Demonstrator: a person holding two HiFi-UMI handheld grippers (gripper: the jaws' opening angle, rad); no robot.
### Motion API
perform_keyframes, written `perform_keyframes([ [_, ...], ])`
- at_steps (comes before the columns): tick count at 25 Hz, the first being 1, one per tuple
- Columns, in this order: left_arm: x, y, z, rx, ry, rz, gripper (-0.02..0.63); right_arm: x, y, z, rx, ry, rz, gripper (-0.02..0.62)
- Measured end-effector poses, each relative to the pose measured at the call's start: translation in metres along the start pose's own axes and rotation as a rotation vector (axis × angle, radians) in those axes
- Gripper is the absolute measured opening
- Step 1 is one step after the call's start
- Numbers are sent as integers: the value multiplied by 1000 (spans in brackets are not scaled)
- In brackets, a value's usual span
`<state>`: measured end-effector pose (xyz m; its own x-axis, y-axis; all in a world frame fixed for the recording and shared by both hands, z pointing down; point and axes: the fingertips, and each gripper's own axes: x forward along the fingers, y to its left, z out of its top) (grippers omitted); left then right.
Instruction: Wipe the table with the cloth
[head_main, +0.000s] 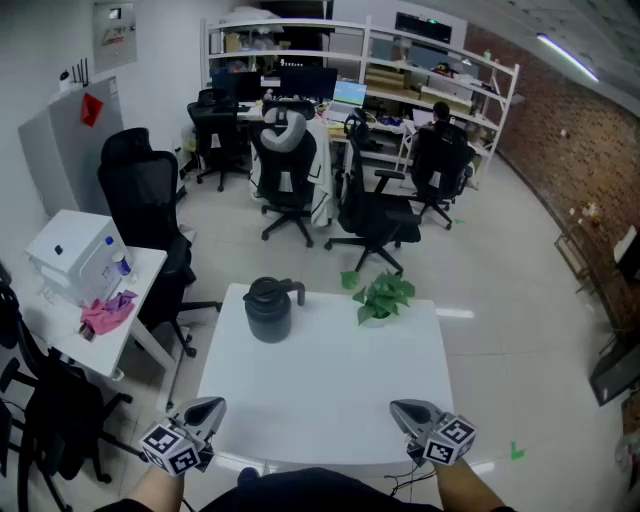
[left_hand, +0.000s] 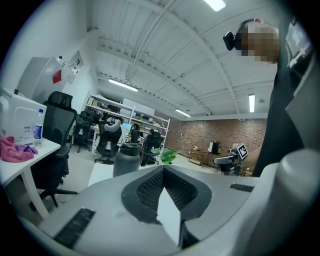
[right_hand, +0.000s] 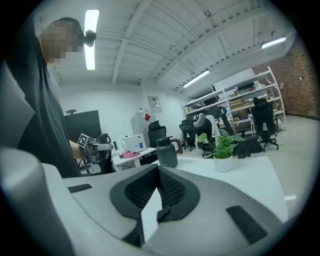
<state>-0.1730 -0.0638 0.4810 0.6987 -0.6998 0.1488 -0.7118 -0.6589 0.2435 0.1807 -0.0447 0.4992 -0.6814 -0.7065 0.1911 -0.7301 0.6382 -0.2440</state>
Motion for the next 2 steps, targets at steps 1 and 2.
perform_keyframes([
  [1,1,-1,1,-1,0,-1,0,0,0,0,-1,1,0,2],
  [2,1,-1,1,-2,1,-1,0,0,0,0,-1,2,0,0],
])
